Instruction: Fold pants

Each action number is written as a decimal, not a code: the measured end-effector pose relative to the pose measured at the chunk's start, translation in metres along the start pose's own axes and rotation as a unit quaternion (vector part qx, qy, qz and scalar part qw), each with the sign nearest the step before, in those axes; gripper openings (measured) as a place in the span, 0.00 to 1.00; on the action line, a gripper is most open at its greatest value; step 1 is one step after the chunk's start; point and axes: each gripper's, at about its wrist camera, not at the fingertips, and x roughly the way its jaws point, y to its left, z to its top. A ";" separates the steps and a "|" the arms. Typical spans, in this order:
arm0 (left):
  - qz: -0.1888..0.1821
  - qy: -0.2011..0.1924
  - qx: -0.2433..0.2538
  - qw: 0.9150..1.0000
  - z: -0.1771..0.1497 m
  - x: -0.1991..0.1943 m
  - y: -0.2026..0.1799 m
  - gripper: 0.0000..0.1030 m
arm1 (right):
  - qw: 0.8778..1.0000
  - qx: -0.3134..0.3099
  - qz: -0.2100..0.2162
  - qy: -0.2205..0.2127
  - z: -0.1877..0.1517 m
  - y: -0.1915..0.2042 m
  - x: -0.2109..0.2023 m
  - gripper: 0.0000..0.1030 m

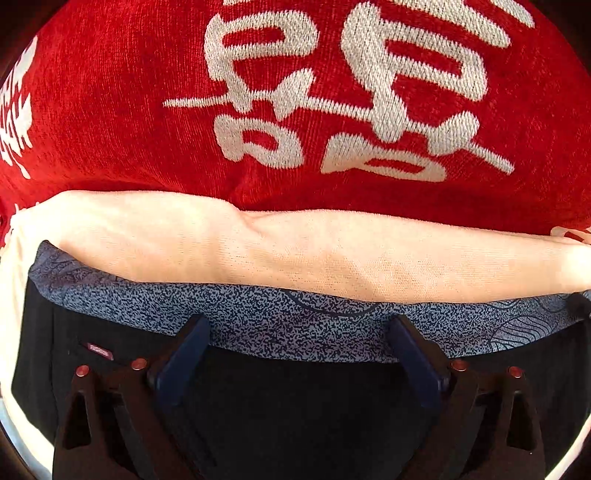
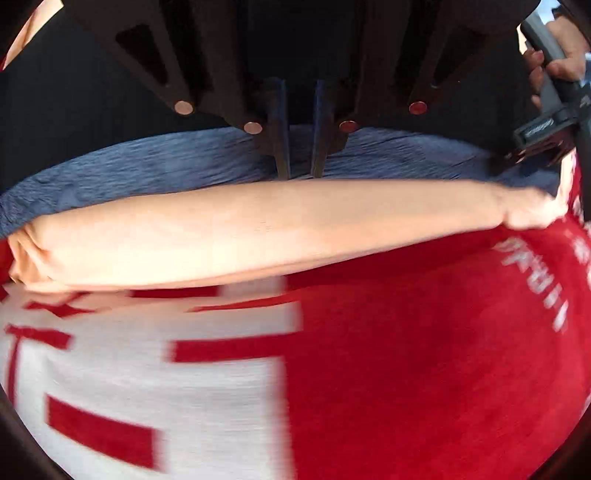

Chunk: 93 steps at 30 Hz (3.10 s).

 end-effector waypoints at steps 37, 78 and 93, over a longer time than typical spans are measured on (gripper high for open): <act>-0.009 0.025 0.114 0.993 -0.083 -0.059 -0.142 0.99 | 0.979 0.172 -0.055 -0.089 -0.082 -0.229 -0.138 0.08; 0.006 0.042 0.124 0.991 -0.084 -0.084 -0.169 0.99 | 0.969 0.223 0.096 0.043 -0.175 -0.168 -0.101 0.48; -0.090 0.037 0.149 0.984 -0.071 -0.116 -0.259 0.99 | 0.961 0.258 0.099 0.002 -0.156 -0.199 -0.111 0.48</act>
